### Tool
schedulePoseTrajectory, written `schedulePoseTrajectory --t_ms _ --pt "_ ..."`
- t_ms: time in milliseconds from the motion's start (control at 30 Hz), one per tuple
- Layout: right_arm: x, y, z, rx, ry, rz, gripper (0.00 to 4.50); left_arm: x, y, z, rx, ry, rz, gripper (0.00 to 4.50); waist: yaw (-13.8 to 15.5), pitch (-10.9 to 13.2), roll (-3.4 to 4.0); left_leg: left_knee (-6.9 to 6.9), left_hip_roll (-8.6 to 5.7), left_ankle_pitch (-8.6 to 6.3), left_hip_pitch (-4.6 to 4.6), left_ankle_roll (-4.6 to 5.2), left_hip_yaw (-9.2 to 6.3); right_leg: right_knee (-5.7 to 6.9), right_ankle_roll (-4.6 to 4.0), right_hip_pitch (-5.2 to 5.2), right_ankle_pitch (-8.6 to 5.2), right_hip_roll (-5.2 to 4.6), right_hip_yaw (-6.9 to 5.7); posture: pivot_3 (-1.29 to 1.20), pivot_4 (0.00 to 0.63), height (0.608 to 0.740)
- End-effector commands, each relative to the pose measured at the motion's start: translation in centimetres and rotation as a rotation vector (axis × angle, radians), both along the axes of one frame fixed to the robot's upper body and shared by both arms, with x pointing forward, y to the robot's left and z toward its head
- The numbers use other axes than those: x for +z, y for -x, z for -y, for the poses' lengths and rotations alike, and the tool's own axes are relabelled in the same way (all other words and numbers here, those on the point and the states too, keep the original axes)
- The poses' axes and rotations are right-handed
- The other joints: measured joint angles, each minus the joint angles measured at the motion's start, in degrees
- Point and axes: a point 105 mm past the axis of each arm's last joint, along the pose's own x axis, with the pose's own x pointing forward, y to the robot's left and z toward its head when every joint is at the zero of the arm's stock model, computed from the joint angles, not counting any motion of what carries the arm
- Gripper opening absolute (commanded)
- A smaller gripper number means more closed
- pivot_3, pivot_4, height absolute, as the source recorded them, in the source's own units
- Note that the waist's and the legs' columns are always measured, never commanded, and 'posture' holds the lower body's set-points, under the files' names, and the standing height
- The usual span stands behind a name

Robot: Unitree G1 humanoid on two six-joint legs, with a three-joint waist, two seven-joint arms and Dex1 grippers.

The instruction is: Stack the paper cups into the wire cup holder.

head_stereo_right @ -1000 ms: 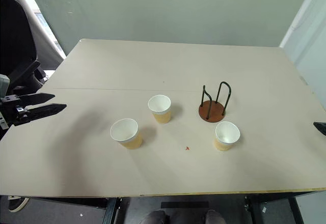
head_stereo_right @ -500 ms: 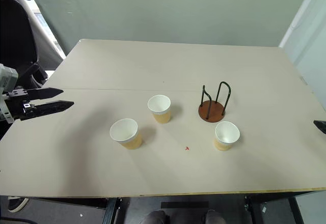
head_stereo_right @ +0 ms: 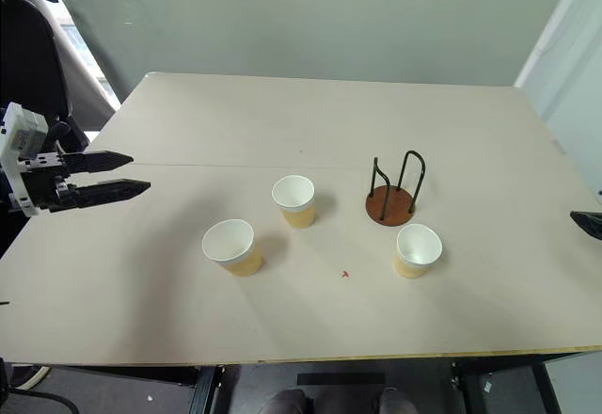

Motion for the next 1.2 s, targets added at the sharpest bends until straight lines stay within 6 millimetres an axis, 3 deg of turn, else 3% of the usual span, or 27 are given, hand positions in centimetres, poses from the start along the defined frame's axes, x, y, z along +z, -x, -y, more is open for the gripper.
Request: schedulePoseTrajectory --t_ms 33,233,333,533,700,867,1200 --pt "1.6 -1.9 -4.9 0.133 0.077 0.087 4.50 1.8 0.2 2.1 -0.086 -0.031 0.060 4.29 -0.44 0.00 0.00 0.03 0.01 0.00 0.03 0.00 0.04 0.00 0.01 0.00 0.00 0.01 0.01 0.00 0.150 0.740" --pt "1.3 -7.0 -9.6 0.110 0.128 0.186 4.50 1.1 -0.2 5.1 -0.155 -0.026 0.086 4.29 -0.54 0.01 0.01 0.10 0.08 0.02 0.19 -0.03 -0.03 0.04 0.05 0.12 0.03 0.10 0.00 0.00 0.150 0.740" --pt "1.7 -7.7 -12.8 0.179 0.095 0.204 4.50 1.0 -0.1 5.5 -0.157 -0.005 0.094 4.29 -0.55 0.02 0.04 0.10 0.11 0.02 0.09 -0.04 -0.01 0.12 0.08 -0.02 0.04 0.10 -0.01 0.00 0.150 0.740" --pt "1.2 -10.0 -17.0 0.176 0.061 0.200 4.50 0.4 0.3 5.7 -0.150 0.004 0.083 4.29 -0.51 0.01 0.03 0.00 0.21 0.04 -0.08 -0.10 -0.05 0.08 0.08 -0.14 0.05 0.18 -0.05 0.00 0.150 0.740" --pt "-0.1 -9.7 -19.9 0.230 0.036 0.137 4.50 0.1 0.7 5.8 -0.145 0.008 0.076 4.29 0.00 0.01 0.03 -0.01 0.21 0.04 -0.16 -0.12 -0.08 0.06 0.08 -0.19 0.05 0.17 -0.07 0.00 0.150 0.740" --pt "-1.9 -11.0 -20.1 0.126 0.068 0.052 4.50 0.0 1.1 5.6 -0.134 0.009 0.073 4.29 0.01 0.00 0.03 0.02 0.21 0.04 -0.14 -0.16 -0.09 0.08 0.06 -0.18 0.07 0.17 -0.07 0.00 0.150 0.740" --pt "-4.0 -12.1 -20.9 0.087 0.119 -0.005 4.50 -0.1 1.3 5.6 -0.125 0.000 0.072 4.29 0.00 0.00 0.02 0.01 0.22 0.03 -0.14 -0.23 -0.09 0.09 0.05 -0.21 0.07 0.17 -0.07 0.00 0.150 0.740"
